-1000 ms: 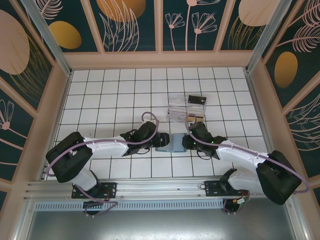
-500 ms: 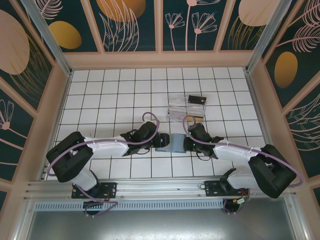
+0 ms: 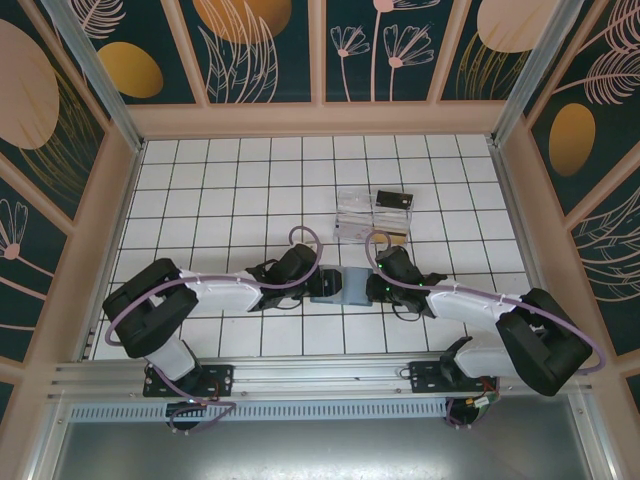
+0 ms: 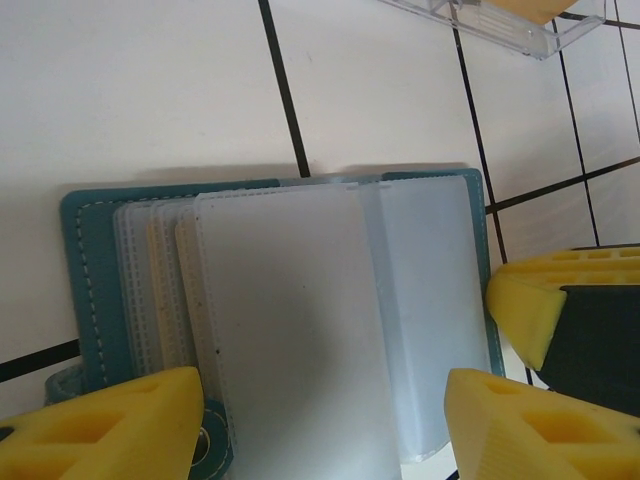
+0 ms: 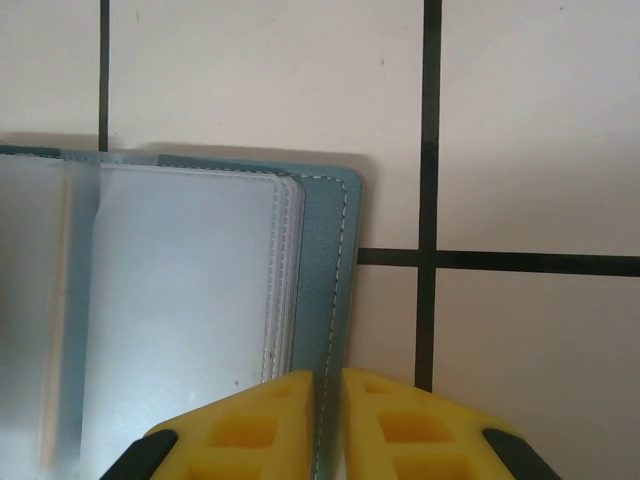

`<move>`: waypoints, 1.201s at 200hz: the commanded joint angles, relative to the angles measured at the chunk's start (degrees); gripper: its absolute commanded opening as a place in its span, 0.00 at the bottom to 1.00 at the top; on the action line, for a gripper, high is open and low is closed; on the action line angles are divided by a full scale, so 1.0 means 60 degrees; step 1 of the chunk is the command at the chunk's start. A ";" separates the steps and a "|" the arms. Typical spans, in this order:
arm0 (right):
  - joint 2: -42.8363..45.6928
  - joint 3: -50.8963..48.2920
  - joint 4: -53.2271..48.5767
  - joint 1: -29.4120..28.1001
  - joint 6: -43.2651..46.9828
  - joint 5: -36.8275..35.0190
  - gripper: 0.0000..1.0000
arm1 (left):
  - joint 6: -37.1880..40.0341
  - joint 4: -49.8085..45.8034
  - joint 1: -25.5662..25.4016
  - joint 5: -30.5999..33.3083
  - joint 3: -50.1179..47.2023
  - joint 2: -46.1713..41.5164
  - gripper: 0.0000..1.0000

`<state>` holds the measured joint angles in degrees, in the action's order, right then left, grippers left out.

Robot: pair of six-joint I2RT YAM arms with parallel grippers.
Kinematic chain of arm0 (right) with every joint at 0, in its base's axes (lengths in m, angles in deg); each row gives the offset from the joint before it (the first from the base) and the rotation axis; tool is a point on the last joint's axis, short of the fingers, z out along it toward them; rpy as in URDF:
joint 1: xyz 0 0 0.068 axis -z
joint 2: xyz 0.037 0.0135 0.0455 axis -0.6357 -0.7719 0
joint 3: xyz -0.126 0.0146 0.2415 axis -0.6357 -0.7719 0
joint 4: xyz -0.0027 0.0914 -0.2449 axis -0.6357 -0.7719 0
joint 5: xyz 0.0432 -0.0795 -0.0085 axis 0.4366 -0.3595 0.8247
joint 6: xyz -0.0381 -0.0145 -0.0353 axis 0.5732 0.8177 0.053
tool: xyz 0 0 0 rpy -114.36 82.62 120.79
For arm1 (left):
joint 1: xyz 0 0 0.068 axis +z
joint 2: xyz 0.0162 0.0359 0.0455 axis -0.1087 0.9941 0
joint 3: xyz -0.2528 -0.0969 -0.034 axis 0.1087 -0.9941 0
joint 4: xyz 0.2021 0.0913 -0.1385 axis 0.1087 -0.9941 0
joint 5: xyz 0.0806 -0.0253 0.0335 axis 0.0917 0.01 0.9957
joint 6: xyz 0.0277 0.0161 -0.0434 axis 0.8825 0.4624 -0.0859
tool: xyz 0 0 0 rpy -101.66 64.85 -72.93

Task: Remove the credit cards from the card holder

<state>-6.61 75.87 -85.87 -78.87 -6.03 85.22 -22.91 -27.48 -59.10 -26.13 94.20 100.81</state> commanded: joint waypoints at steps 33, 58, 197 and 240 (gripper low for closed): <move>-0.0070 -0.0215 0.0207 0.0033 -0.0155 0.0164 0.18 | 0.0084 0.0346 0.0030 -0.0555 0.0083 0.0246 0.68; -0.0092 -0.0240 0.0230 0.0033 -0.0168 0.0165 0.19 | 0.0140 0.0446 0.0021 -0.0678 0.0085 0.0152 0.72; 0.0475 -0.0627 0.0406 0.0104 -0.0412 0.0027 0.20 | 0.0691 0.0674 -0.0289 -0.1503 0.1355 0.0549 0.72; 0.1100 -0.1019 0.0629 0.0621 -0.0458 0.0513 0.20 | 0.0488 0.1029 -0.0649 -0.1939 0.1958 0.1239 0.71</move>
<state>-1.78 71.19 -83.27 -76.88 -7.65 86.32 -19.90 -23.59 -61.99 -35.22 104.06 106.40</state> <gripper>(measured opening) 0.205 0.715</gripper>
